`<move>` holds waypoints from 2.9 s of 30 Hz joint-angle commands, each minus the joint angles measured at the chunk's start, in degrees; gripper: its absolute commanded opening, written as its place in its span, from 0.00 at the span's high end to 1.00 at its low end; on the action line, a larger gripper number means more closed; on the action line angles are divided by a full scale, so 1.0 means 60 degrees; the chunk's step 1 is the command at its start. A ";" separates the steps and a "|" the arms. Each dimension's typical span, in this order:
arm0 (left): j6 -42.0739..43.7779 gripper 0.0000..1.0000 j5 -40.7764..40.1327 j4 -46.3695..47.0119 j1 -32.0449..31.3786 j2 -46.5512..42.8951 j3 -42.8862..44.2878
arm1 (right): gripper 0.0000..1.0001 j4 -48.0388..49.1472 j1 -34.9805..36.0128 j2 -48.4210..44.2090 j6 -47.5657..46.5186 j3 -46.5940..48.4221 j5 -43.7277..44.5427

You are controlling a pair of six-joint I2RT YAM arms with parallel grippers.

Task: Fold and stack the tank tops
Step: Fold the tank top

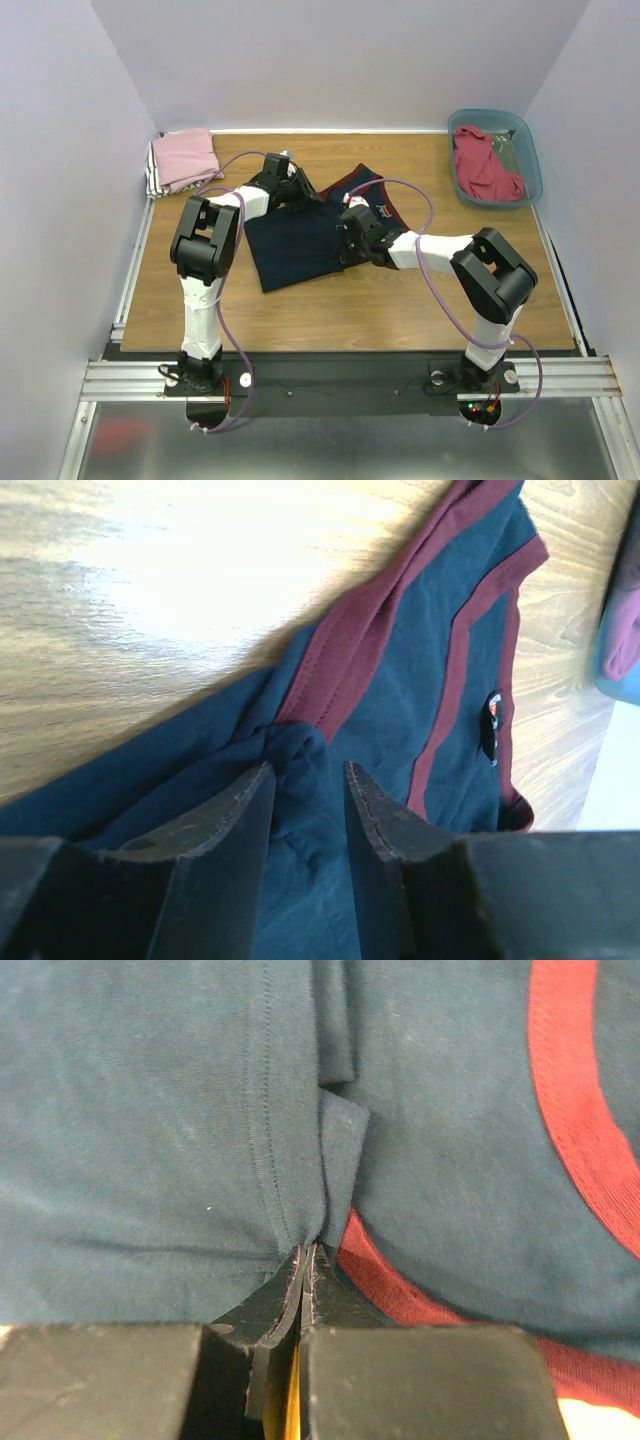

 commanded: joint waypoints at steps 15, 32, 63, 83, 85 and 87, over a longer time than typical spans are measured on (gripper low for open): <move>0.0108 0.52 -0.0679 -0.0175 0.0179 -0.1748 -0.0216 | 0.99 0.3714 0.0540 0.1041 0.2333 -0.0281 -0.4055; -0.0081 0.54 -0.1396 -0.0087 0.0135 -0.4543 -0.3408 | 0.53 0.2749 0.0585 -0.1036 0.2334 -0.0807 -0.1566; 0.1369 0.89 0.0654 0.1861 -0.5108 -0.2672 -0.3015 | 0.57 -0.3815 0.1712 -0.7895 0.3812 -0.4967 0.1379; 0.1603 1.00 0.0889 0.1773 -0.5329 -0.1456 -0.2737 | 0.61 -0.2497 0.2562 -0.5976 0.4355 -0.4880 0.3224; 0.1661 1.00 0.0859 0.1744 -0.5329 -0.1368 -0.2751 | 0.66 -0.2512 0.2562 -0.5931 0.4326 -0.4719 0.3342; 0.1676 1.00 0.0772 0.1685 -0.5329 -0.1309 -0.2766 | 0.76 -0.2497 0.2562 -0.6077 0.4282 -0.4660 0.3488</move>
